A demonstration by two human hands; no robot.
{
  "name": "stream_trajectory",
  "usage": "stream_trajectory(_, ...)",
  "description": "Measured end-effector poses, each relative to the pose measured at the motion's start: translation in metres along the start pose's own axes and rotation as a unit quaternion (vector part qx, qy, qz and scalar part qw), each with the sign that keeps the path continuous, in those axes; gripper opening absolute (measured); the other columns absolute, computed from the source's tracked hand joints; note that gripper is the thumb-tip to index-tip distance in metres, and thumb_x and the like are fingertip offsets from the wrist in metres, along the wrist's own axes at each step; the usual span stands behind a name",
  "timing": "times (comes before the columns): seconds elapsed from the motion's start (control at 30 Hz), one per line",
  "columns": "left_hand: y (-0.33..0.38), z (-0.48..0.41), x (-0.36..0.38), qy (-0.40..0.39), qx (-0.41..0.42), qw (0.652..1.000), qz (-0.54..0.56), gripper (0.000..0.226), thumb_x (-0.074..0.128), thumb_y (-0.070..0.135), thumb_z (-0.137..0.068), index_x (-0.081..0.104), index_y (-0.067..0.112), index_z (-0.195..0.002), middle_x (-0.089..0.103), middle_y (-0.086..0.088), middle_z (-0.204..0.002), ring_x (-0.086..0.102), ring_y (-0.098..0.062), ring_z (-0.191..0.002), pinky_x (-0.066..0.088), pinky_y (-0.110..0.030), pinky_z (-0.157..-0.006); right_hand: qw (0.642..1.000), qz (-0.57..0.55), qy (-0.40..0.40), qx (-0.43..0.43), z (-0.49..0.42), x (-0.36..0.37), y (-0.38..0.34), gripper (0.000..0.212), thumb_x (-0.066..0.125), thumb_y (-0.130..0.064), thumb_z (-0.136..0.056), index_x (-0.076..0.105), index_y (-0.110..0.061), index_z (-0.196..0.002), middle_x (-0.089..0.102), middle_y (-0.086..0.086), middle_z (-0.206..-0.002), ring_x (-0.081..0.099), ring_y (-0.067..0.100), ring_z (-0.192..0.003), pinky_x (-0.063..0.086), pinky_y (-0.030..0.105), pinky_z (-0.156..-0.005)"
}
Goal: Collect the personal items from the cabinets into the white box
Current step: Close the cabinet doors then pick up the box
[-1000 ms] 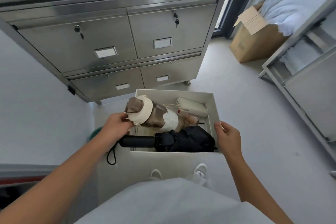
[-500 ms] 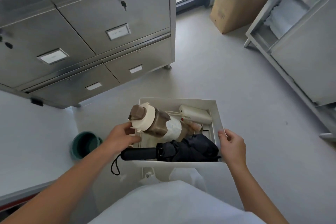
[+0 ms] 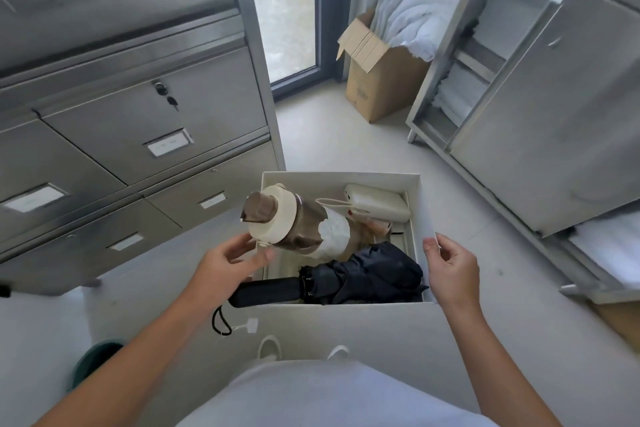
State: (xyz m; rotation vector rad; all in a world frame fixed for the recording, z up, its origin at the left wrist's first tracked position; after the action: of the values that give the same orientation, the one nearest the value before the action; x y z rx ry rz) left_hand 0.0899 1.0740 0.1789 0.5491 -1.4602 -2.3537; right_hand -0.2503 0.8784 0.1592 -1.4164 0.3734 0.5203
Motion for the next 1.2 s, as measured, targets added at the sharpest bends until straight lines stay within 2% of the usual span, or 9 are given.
stream_trajectory(0.13,0.015,-0.025,0.001,-0.019,0.019,1.0,0.014,0.064,0.082,0.043,-0.064,0.065,0.033,-0.125,0.07,0.017,-0.117,0.07,-0.003,-0.094,0.054,-0.018,-0.062,1.0,-0.01,0.03,-0.002,-0.015,-0.005,-0.015,0.027,0.06,-0.031,-0.102,0.077,-0.01,-0.105,0.056,-0.021,-0.061,0.05,0.002,-0.062,0.044,0.027,-0.07)
stream_trajectory(0.23,0.016,-0.046,-0.01,-0.044,0.022,0.998,0.031,0.059,0.084,0.04,-0.063,0.069,0.034,-0.12,0.07,0.015,-0.118,0.068,-0.004,-0.105,0.055,-0.026,-0.079,0.999,-0.02,0.049,0.005,-0.022,-0.004,-0.021,0.031,0.06,-0.031,-0.102,0.075,-0.005,-0.099,0.076,0.0,-0.082,0.068,0.022,-0.076,0.054,0.038,-0.078)
stream_trajectory(0.3,0.016,-0.062,-0.017,-0.073,0.028,0.996,0.052,0.05,0.084,0.035,-0.067,0.072,0.034,-0.115,0.07,0.012,-0.12,0.064,-0.005,-0.113,0.052,-0.022,-0.088,0.998,-0.017,0.051,0.014,-0.027,0.0,-0.023,0.037,0.058,-0.033,-0.102,0.07,-0.007,-0.08,0.056,-0.005,-0.056,0.052,0.018,-0.055,0.049,0.034,-0.067)
stream_trajectory(0.37,0.019,-0.077,-0.022,-0.103,0.034,0.993,0.055,0.047,0.083,0.031,-0.07,0.072,0.035,-0.115,0.07,0.011,-0.121,0.065,-0.006,-0.113,0.051,-0.014,-0.083,0.998,-0.017,0.054,0.028,-0.03,0.005,-0.025,0.04,0.057,-0.035,-0.102,0.069,-0.001,-0.085,0.041,-0.005,-0.057,0.039,0.013,-0.057,0.05,0.036,-0.066)
stream_trajectory(0.57,0.015,-0.125,-0.029,-0.131,0.015,0.99,0.052,0.049,0.086,0.029,-0.069,0.071,0.039,-0.115,0.074,0.005,-0.113,0.071,-0.018,-0.104,0.054,-0.017,-0.078,0.996,-0.022,0.087,0.007,-0.054,0.02,-0.041,0.041,0.059,-0.034,-0.102,0.065,0.006,-0.1,0.072,0.018,-0.079,0.069,0.036,-0.079,0.056,0.043,-0.075)
stream_trajectory(0.6,0.017,-0.134,-0.029,-0.129,0.013,0.99,0.052,0.049,0.087,0.03,-0.067,0.072,0.038,-0.113,0.074,0.004,-0.113,0.071,-0.019,-0.103,0.054,-0.017,-0.077,0.996,-0.016,0.084,0.009,-0.059,0.023,-0.043,0.041,0.058,-0.035,-0.102,0.067,0.004,-0.096,0.063,0.011,-0.066,0.057,0.025,-0.06,0.05,0.035,-0.068)
stream_trajectory(0.77,0.04,-0.178,-0.019,-0.128,0.024,0.991,0.02,0.066,0.092,0.052,-0.053,0.072,0.037,-0.114,0.074,0.006,-0.112,0.071,-0.013,-0.102,0.052,-0.013,-0.078,0.996,-0.017,0.084,0.031,-0.089,0.028,-0.044,0.03,0.059,-0.028,-0.102,0.071,-0.012,-0.079,0.039,0.013,-0.06,0.035,0.016,-0.063,0.034,0.03,-0.064)
stream_trajectory(0.87,0.057,-0.207,0.002,-0.142,0.027,0.989,0.007,0.065,0.091,0.053,-0.053,0.072,0.038,-0.114,0.072,0.01,-0.116,0.069,-0.012,-0.106,0.053,-0.016,-0.084,0.996,-0.009,0.077,0.05,-0.114,0.026,-0.041,0.051,0.059,-0.024,-0.102,0.049,-0.035,-0.053,0.024,-0.008,-0.053,0.024,0.016,-0.059,0.024,0.03,-0.058)
stream_trajectory(1.2,0.11,-0.313,0.1,-0.115,0.011,0.993,-0.006,0.059,0.089,0.049,-0.06,0.071,0.038,-0.115,0.072,0.011,-0.117,0.068,-0.014,-0.11,0.049,-0.036,-0.098,0.998,0.004,0.039,0.041,-0.284,-0.004,-0.025,0.053,0.058,-0.024,-0.102,0.038,-0.034,-0.054,0.021,-0.008,-0.053,0.021,0.016,-0.06,0.02,0.031,-0.058)
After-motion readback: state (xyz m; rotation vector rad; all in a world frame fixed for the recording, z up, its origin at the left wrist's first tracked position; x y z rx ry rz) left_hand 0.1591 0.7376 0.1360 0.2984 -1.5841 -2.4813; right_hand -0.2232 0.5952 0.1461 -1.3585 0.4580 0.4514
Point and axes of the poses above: each hand's wrist, its own z-axis away from the middle knuckle, its own x-axis out of the palm, y = z × x, the point moved 9 cm from there along -z, towards the middle knuckle
